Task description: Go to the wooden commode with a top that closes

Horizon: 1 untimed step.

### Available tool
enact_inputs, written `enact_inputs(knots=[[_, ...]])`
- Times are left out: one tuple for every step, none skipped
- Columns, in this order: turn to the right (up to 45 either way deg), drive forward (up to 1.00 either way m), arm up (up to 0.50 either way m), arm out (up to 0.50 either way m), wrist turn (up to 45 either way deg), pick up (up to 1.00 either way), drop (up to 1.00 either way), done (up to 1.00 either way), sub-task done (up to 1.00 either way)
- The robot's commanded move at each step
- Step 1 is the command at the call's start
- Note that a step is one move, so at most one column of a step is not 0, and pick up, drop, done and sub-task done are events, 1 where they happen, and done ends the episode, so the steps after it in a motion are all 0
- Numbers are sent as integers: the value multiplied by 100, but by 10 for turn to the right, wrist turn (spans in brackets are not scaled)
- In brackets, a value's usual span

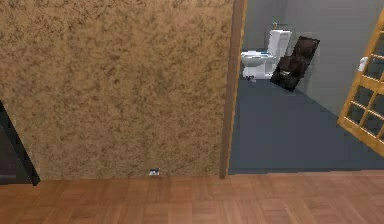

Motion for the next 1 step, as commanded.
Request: enact_inputs(knots=[[-30, 0, 0, 0, 0, 0, 0, 0, 0]])
